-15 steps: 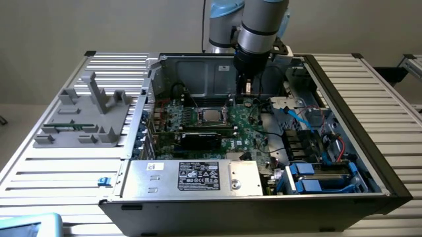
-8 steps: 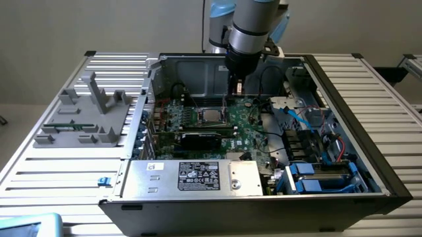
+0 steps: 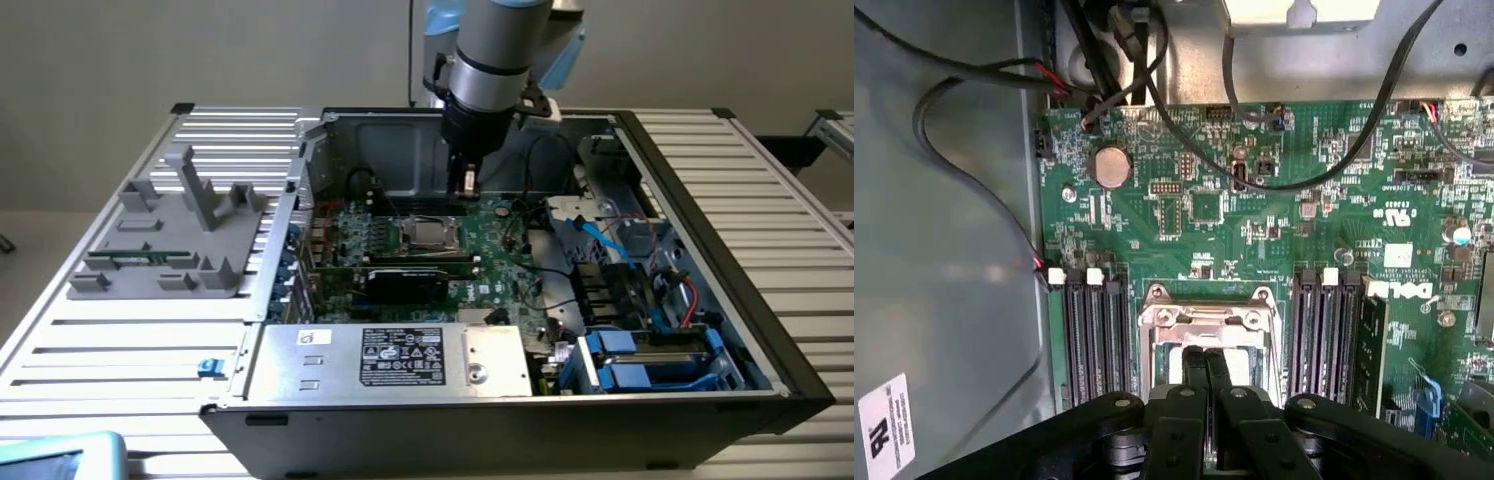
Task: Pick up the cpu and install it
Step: 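Close the cpu cover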
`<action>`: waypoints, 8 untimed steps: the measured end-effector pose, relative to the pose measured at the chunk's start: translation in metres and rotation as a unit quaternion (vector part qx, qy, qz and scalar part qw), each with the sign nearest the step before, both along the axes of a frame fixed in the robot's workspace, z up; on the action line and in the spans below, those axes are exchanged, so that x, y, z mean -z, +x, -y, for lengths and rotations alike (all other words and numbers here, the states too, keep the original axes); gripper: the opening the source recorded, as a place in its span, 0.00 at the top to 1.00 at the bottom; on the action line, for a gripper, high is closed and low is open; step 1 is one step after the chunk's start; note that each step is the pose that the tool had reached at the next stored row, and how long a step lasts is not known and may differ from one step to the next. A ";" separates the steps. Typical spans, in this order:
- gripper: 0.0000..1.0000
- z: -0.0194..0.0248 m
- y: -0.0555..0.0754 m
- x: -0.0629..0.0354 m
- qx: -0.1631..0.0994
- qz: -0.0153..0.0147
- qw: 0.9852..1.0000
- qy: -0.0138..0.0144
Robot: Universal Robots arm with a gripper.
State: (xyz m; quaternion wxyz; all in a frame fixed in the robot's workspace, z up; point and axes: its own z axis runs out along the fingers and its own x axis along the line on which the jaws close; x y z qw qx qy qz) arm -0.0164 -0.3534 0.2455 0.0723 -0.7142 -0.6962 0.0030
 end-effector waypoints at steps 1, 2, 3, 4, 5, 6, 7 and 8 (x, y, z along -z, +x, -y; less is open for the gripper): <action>0.88 0.0001 -0.003 0.0002 0.000 -0.002 1.000 0.000; 0.88 0.0001 -0.007 0.0005 0.000 -0.003 1.000 0.000; 0.88 0.0001 -0.011 0.0009 0.000 -0.005 1.000 0.000; 0.88 0.0002 -0.015 0.0015 0.000 -0.006 1.000 0.000; 0.88 0.0002 -0.018 0.0024 0.000 -0.009 1.000 0.000; 0.88 0.0003 -0.021 0.0035 0.000 -0.011 1.000 0.000; 0.88 0.0003 -0.023 0.0049 0.000 -0.013 1.000 0.000; 0.88 0.0003 -0.025 0.0065 0.000 -0.014 1.000 0.000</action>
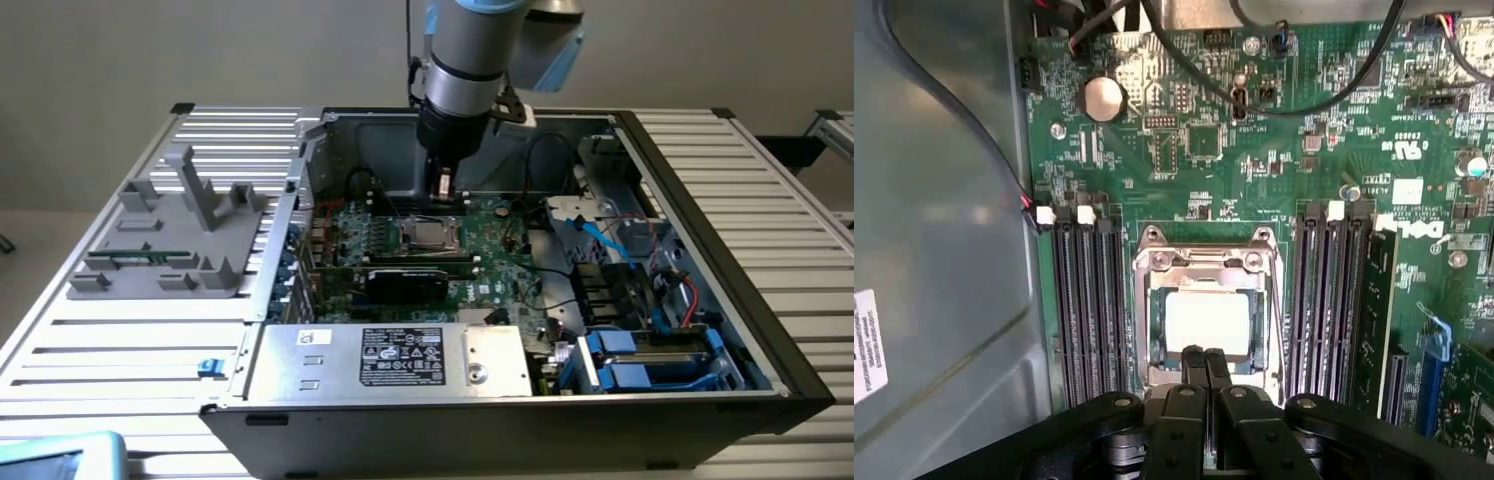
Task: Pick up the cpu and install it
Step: 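Close the cpu cover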
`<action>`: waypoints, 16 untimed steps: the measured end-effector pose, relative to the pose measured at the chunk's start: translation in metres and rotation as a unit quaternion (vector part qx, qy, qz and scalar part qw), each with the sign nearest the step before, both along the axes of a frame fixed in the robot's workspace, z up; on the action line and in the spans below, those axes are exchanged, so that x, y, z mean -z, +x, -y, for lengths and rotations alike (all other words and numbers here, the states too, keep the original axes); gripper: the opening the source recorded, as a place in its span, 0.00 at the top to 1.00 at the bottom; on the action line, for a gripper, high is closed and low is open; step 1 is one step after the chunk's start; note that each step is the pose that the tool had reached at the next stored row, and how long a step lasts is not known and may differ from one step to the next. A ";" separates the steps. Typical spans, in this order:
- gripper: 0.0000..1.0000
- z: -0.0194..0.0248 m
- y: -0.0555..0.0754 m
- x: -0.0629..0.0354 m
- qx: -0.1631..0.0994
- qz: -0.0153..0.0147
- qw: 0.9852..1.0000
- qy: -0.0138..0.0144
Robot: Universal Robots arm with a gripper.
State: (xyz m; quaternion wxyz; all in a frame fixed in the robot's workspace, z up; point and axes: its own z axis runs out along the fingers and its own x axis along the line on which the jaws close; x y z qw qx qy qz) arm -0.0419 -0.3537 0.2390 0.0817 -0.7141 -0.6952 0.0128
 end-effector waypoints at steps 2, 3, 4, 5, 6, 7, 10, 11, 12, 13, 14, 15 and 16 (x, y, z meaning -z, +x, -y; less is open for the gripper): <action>0.88 0.0001 -0.005 0.0031 0.000 -0.002 1.000 0.000; 0.88 0.0002 -0.007 0.0047 0.000 -0.003 1.000 0.000; 0.88 0.0003 -0.009 0.0066 0.000 -0.004 1.000 0.000; 0.88 0.0004 -0.010 0.0084 0.000 -0.005 1.000 0.000; 0.88 0.0004 -0.012 0.0103 0.000 -0.005 1.000 0.000; 0.88 0.0005 -0.013 0.0120 0.000 -0.005 1.000 0.000; 0.88 0.0005 -0.018 0.0175 0.000 -0.006 1.000 0.000; 0.88 0.0005 -0.020 0.0193 0.000 -0.006 1.000 0.000; 0.88 0.0005 -0.023 0.0211 0.000 -0.006 1.000 0.000; 0.88 0.0005 -0.025 0.0229 0.000 -0.006 1.000 0.000; 0.88 0.0005 -0.026 0.0248 0.000 -0.006 1.000 0.000; 0.88 0.0005 -0.028 0.0266 0.000 -0.006 1.000 0.000; 0.88 0.0005 -0.029 0.0283 0.000 -0.006 1.000 0.000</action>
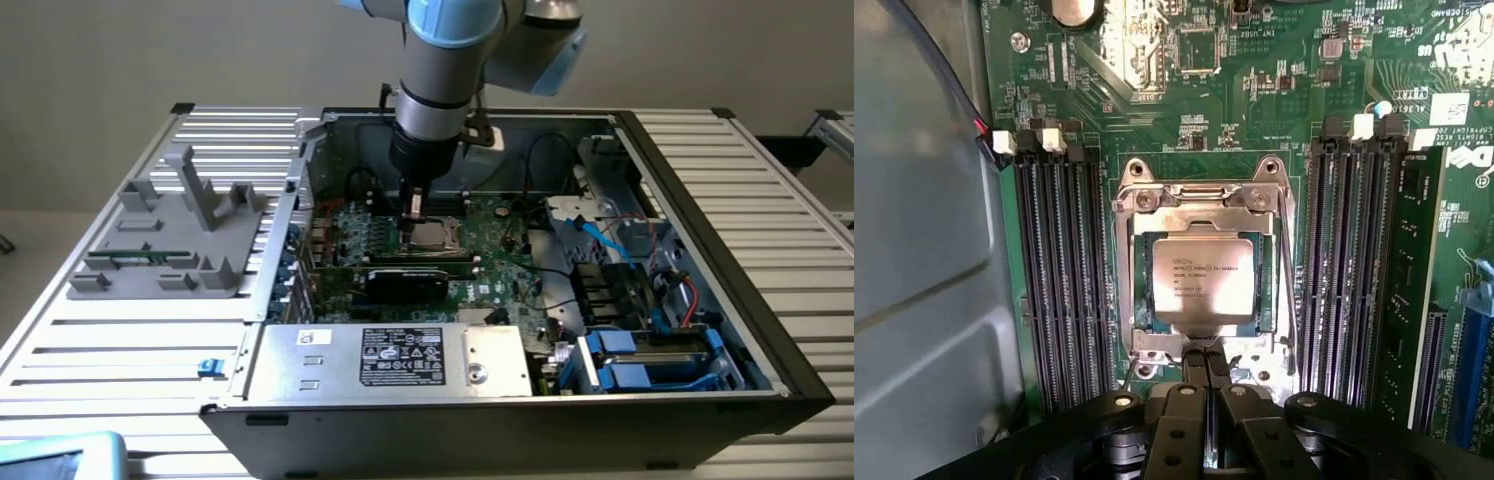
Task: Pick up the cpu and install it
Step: 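Close the cpu cover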
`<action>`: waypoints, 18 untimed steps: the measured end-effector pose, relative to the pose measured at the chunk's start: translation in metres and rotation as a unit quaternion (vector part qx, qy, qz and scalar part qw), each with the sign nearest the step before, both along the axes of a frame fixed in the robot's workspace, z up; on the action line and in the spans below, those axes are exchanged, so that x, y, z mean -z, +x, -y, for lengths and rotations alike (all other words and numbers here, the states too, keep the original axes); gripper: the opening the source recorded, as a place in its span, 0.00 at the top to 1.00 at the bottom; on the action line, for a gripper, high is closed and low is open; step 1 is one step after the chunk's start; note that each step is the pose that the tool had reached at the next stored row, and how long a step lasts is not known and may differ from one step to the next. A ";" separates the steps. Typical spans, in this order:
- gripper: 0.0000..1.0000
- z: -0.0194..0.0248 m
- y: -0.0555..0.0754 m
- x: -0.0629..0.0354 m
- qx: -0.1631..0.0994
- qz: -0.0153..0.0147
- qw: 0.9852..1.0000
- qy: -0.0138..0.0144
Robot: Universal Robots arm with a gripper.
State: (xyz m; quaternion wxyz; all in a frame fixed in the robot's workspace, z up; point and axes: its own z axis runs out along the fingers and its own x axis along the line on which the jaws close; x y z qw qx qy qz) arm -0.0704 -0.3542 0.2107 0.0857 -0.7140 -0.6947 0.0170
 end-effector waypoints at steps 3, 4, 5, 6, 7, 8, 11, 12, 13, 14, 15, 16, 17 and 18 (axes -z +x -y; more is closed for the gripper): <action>0.88 0.0000 -0.001 0.0031 0.000 0.000 1.000 0.000; 0.88 0.0000 -0.002 0.0034 0.000 0.000 1.000 0.000; 0.88 0.0001 -0.002 0.0038 0.000 0.000 1.000 0.000; 0.88 0.0000 -0.002 0.0043 0.000 0.000 1.000 0.000; 0.88 0.0000 -0.002 0.0049 0.000 0.000 1.000 0.000; 0.88 0.0000 -0.003 0.0055 0.000 0.000 1.000 0.000; 0.88 0.0001 -0.003 0.0063 0.000 0.000 1.000 0.000; 0.88 0.0000 -0.003 0.0065 0.000 0.000 1.000 0.000; 0.88 0.0000 -0.003 0.0066 0.000 0.000 1.000 0.000; 0.88 0.0000 -0.004 0.0069 0.000 0.000 1.000 0.000; 0.88 0.0000 -0.004 0.0071 0.000 0.000 1.000 0.000; 0.88 0.0000 -0.004 0.0071 0.000 0.000 1.000 0.000; 0.88 0.0000 -0.004 0.0071 0.000 0.000 1.000 0.000; 0.88 0.0000 -0.005 0.0072 0.000 0.000 1.000 0.000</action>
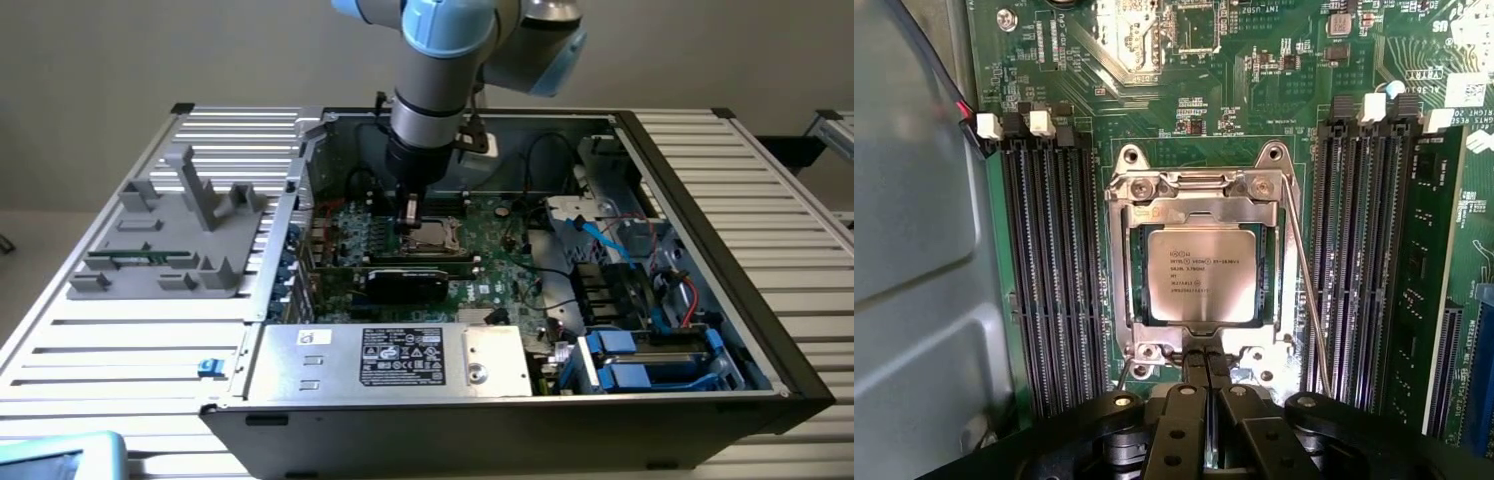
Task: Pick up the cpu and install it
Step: 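Close the cpu cover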
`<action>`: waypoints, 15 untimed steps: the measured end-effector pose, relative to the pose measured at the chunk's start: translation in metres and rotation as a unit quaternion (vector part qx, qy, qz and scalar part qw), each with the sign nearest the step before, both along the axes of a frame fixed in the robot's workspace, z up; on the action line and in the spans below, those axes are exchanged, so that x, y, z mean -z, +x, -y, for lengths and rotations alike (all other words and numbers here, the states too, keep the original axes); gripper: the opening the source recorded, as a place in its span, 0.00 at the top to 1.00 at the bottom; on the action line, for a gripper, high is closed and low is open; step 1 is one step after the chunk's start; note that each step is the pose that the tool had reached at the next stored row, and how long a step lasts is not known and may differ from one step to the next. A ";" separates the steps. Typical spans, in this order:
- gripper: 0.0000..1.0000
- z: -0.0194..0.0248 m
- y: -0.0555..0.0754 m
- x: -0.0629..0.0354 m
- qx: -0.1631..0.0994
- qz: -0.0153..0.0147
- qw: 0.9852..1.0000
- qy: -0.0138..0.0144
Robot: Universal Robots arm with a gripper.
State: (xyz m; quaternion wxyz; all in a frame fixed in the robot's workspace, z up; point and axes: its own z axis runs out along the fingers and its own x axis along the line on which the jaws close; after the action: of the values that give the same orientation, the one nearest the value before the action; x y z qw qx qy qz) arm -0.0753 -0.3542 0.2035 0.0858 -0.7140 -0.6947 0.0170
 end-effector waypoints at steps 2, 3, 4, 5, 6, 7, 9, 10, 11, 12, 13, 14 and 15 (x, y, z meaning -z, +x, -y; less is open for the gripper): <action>0.88 0.0000 -0.002 0.0000 0.000 0.000 1.000 0.000; 0.88 0.0001 -0.004 0.0000 0.000 0.000 1.000 0.000; 0.88 0.0000 -0.006 -0.0003 0.000 0.000 1.000 0.000; 0.88 0.0001 -0.008 -0.0010 0.000 0.000 1.000 0.000; 0.88 0.0001 -0.011 -0.0022 0.000 0.000 1.000 0.000; 0.88 0.0001 -0.014 -0.0040 0.000 0.000 1.000 0.000; 0.88 0.0001 -0.020 -0.0113 0.000 0.000 1.000 0.000; 0.88 0.0001 -0.022 -0.0157 0.000 0.000 1.000 0.000; 0.88 0.0001 -0.025 -0.0207 0.000 0.000 1.000 0.000; 0.88 0.0001 -0.027 -0.0252 0.000 0.000 1.000 0.000; 0.88 0.0001 -0.029 -0.0297 0.000 0.000 1.000 0.000; 0.88 0.0001 -0.031 -0.0343 0.000 0.000 1.000 0.000; 0.88 0.0001 -0.033 -0.0388 0.000 0.000 1.000 0.000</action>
State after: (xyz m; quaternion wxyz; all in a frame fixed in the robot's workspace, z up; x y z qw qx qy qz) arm -0.1079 -0.3542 0.2424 0.0859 -0.7139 -0.6947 0.0169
